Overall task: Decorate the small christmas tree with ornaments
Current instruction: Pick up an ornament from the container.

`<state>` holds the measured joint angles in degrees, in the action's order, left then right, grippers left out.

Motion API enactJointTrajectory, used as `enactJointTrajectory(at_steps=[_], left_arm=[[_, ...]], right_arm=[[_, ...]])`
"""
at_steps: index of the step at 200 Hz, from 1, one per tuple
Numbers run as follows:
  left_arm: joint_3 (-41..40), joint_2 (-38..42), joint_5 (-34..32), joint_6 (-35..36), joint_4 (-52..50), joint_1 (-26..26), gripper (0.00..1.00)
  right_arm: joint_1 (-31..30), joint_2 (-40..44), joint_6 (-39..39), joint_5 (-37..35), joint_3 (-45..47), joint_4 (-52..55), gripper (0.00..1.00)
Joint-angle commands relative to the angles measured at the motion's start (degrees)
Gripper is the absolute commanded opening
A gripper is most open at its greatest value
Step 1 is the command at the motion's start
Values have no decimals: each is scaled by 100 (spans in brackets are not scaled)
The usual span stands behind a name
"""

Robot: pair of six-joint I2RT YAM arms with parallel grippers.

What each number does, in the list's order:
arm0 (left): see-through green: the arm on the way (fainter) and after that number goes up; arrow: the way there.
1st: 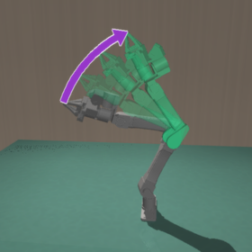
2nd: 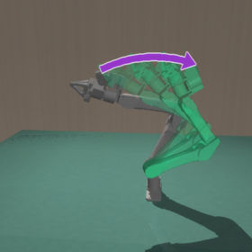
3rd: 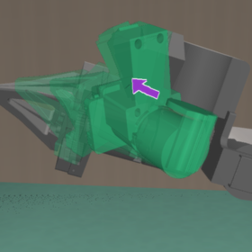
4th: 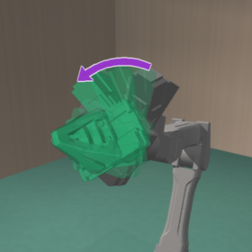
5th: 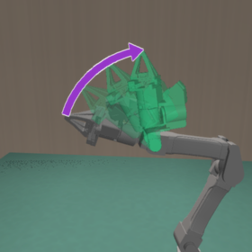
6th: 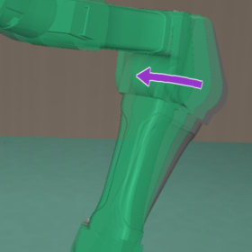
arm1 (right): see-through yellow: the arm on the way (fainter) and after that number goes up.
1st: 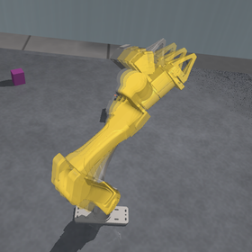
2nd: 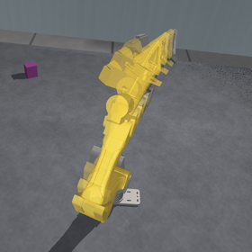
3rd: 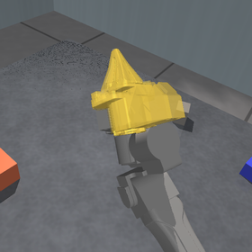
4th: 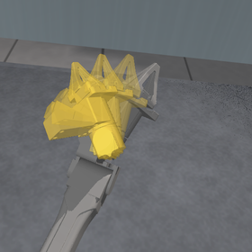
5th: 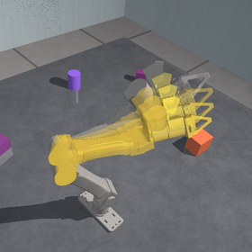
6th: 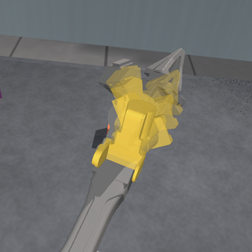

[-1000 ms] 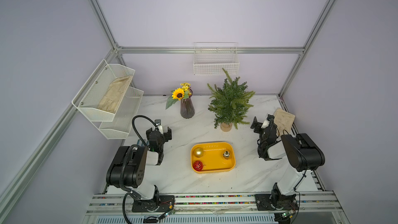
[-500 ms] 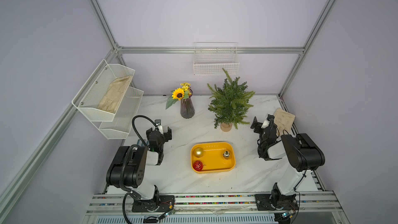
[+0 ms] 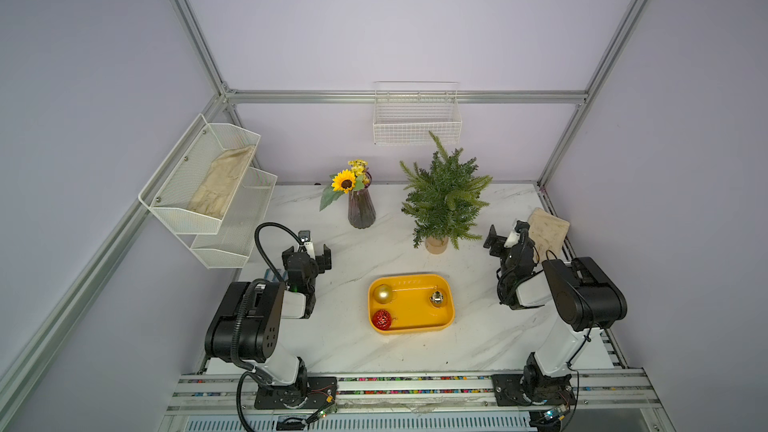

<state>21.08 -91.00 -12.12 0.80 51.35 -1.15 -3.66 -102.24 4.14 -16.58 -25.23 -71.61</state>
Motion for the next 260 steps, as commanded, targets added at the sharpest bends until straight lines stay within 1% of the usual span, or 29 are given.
enactJointTrajectory(at_steps=[1,25,39,51,67,82,89,105,117,145,167,188,211,226,240,260], left_arm=[[71,109,50,-80,250,40,100],[80,209,-103,-80,226,28,100],[150,418,-110,-50,-71,20,100],[298,608,-95,-15,-528,23,100],[557,821,-108,34,-1210,-22,100],[738,950,-348,-59,-1694,-114,100],[826,1218,-443,-98,-1965,-167,100],[1108,1487,-663,-389,-2690,-273,100],[1291,1695,-705,-711,-3232,-332,100],[1711,2044,-451,-1373,-4306,-489,100],[2224,2150,32,-1941,-5423,-518,100],[2669,2198,560,-2133,-6383,-552,100],[2981,2308,1058,-2102,-7117,-588,100],[3119,2397,1415,-1954,-7455,-603,100],[3249,2461,1581,-1871,-7774,-644,100],[3310,2550,1850,-1719,-7968,-697,100]], right_arm=[[-21,26,-82,39,4,-336,97],[-21,296,-79,49,161,-422,97],[-21,457,-95,76,182,-312,97],[-21,603,-97,67,130,-96,97],[-16,906,-68,90,-50,574,97],[-21,1237,-22,164,-229,1265,97],[-22,1403,22,227,-296,1583,96],[-29,1731,234,333,-506,2401,95],[-28,1910,436,459,-733,3086,95],[-29,2132,899,917,-1449,4858,93],[-29,2223,1108,1315,-1896,5887,93],[-27,2261,1205,1768,-2237,6702,92],[-29,2236,1166,2280,-2503,7335,91],[-29,2168,1172,2589,-2675,7707,90],[-25,2147,1251,2901,-2790,7967,84],[-34,2273,1541,2950,-2795,8265,80]])
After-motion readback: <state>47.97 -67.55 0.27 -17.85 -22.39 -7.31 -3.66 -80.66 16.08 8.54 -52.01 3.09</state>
